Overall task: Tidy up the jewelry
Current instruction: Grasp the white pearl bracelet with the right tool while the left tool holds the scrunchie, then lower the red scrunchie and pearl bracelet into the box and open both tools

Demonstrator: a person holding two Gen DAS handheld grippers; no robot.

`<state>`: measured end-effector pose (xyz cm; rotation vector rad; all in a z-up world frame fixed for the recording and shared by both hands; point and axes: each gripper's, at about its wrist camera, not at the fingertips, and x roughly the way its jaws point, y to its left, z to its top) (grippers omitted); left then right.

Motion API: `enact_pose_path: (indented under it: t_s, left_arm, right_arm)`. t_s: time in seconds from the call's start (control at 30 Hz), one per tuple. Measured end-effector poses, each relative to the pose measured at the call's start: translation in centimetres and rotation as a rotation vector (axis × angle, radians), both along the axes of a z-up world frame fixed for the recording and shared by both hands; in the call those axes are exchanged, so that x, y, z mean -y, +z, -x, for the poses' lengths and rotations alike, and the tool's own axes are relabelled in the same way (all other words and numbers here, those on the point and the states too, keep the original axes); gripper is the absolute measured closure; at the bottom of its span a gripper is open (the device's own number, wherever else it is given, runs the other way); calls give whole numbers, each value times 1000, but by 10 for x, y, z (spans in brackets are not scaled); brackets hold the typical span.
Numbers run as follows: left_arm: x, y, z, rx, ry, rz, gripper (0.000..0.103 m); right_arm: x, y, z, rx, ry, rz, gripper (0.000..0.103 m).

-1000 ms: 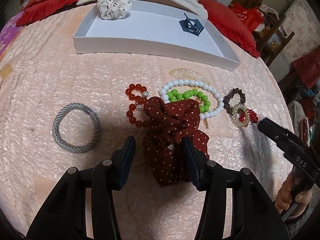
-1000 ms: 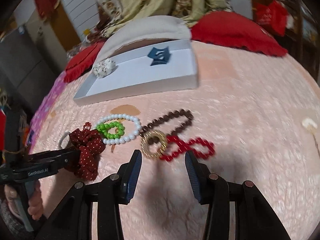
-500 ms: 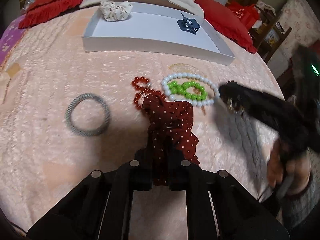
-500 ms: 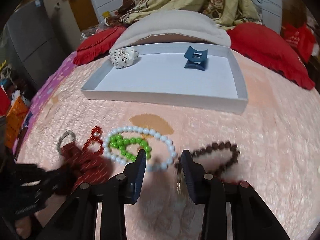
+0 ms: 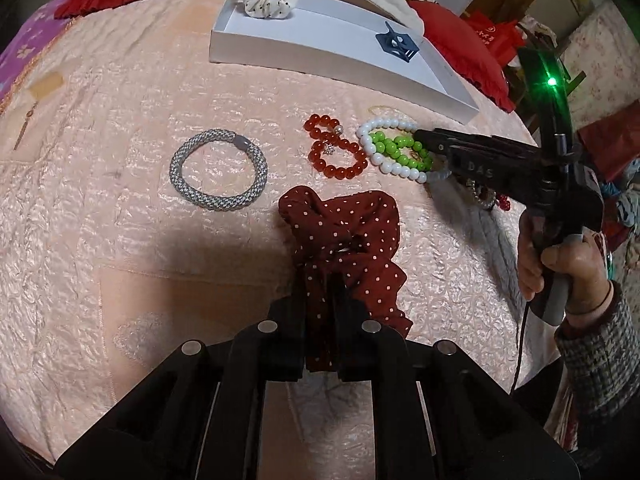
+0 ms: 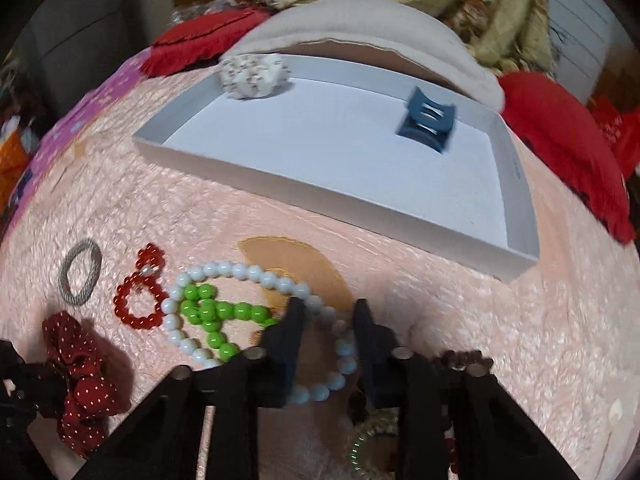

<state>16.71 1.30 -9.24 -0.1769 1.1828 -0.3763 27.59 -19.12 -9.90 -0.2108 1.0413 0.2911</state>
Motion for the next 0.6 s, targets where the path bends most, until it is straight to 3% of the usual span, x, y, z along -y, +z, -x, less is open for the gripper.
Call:
enact_pose_path:
  t_s: [0.03, 0.2, 0.6]
  left_arm:
    - [0, 0, 1, 2, 3, -2, 94]
    - [-1, 18, 10, 52, 12, 1, 94]
    - [-19, 99, 49, 245, 34, 18, 95]
  right_arm:
    - [-3, 0, 0, -5, 13, 3, 94]
    - [-6, 12, 9, -4, -7, -56, 94]
    - [7, 129, 70, 201, -47, -231, 95]
